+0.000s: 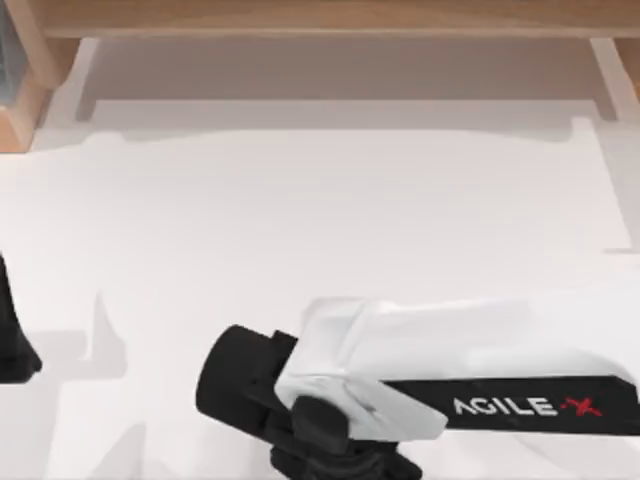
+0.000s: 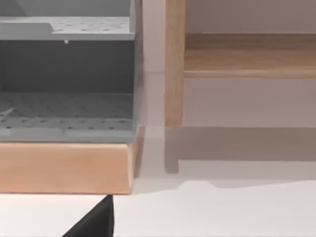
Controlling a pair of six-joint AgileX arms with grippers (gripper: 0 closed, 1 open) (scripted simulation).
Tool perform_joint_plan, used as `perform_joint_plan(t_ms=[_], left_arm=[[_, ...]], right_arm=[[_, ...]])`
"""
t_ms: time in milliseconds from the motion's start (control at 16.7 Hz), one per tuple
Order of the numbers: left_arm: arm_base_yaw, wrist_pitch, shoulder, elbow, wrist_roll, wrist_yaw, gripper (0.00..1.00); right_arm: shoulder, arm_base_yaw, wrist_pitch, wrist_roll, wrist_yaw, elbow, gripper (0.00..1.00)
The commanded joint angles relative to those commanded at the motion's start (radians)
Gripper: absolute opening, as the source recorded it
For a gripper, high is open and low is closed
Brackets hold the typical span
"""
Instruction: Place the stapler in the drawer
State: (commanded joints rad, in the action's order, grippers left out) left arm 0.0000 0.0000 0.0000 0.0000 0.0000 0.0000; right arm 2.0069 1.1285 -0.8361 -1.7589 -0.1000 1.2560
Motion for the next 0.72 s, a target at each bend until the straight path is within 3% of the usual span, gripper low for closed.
perform_joint_plan(t_ms=[720], left_arm=[[0.000, 0.000, 0.000, 0.000, 0.000, 0.000, 1.00]], right_arm=[[-0.038, 0.003, -0.086, -0.001, 0.000, 0.043, 0.00]])
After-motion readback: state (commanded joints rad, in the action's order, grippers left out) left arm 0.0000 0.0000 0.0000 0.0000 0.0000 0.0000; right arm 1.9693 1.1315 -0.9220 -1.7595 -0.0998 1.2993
